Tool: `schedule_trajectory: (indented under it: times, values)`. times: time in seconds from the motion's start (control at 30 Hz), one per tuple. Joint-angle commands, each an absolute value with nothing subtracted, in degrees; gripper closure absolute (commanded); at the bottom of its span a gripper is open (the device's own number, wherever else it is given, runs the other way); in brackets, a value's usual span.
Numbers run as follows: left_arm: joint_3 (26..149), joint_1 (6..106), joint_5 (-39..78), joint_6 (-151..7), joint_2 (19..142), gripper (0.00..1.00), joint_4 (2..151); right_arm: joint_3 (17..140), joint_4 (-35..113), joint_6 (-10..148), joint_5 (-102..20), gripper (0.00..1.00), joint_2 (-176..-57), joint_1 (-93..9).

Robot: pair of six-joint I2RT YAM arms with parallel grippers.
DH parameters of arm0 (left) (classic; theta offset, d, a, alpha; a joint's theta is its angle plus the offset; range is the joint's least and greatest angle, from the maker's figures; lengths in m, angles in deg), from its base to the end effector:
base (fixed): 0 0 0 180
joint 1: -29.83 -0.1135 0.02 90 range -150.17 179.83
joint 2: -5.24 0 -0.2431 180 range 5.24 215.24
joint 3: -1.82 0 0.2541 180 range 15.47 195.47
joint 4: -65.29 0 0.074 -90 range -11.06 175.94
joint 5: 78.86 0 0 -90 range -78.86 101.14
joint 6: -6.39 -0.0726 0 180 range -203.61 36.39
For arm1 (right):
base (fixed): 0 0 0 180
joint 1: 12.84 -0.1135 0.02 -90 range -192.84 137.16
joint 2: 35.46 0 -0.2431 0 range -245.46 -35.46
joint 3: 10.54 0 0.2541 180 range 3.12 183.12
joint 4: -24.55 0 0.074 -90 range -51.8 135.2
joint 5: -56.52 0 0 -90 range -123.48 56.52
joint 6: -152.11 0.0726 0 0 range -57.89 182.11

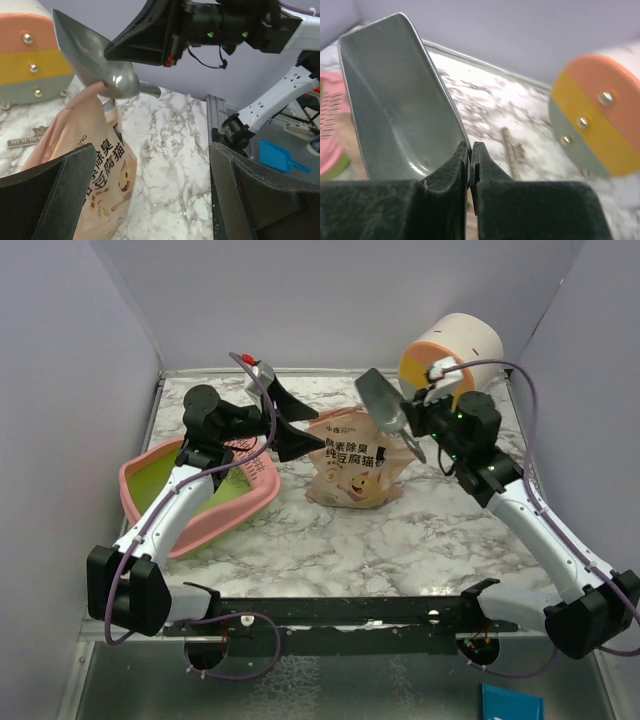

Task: Fill the litter box with clean litter

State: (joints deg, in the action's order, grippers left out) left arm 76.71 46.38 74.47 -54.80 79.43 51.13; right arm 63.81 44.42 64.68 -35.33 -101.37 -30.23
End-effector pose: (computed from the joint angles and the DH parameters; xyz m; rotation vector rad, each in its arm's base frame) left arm 0.2795 -0.1507 0.3778 0.8668 1.3559 -1.3439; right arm 0.3006 0.0966 0.3437 -0.2527 1.7607 0.2804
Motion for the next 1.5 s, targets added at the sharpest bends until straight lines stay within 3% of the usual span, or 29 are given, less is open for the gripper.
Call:
schedule_trajectory:
  times: [0.0, 0.23, 0.43, 0.57, 0.7, 0.87, 1.07, 1.47]
  values:
    - [77.2, 45.2, 75.6, -45.7, 78.6, 0.01, 51.7, 69.0, 47.5, 48.8, -15.0, 0.99, -104.2, -46.6]
    - [73.3, 43.4, 61.6, -42.8, 70.4, 0.01, 53.8, 72.4, 45.9, 43.8, -12.0, 0.99, -105.2, -54.3]
    - [69.8, 43.4, 58.3, -42.1, 62.7, 0.01, 50.2, 76.3, 47.4, 41.3, -12.8, 0.99, -103.1, -57.8]
    - [70.8, 43.5, 63.9, -40.9, 64.1, 0.31, 47.1, 78.2, 49.6, 41.3, -16.0, 0.99, -101.7, -59.1]
    - [76.6, 43.5, 69.4, -45.6, 67.8, 0.29, 55.2, 80.4, 53.5, 38.7, -15.1, 0.99, -102.7, -64.3]
    - [86.7, 43.4, 70.6, -53.7, 72.8, 0.33, 74.8, 78.8, 52.2, 30.9, -4.1, 0.99, -105.7, -73.5]
    - [87.3, 43.5, 73.2, -53.0, 73.4, 0.45, 77.0, 77.5, 49.3, 29.5, -2.3, 0.99, -106.9, -75.7]
    - [85.0, 43.4, 71.2, -59.3, 70.9, 0.46, 85.8, 75.8, 46.1, 29.8, -2.6, 0.99, -102.4, -75.8]
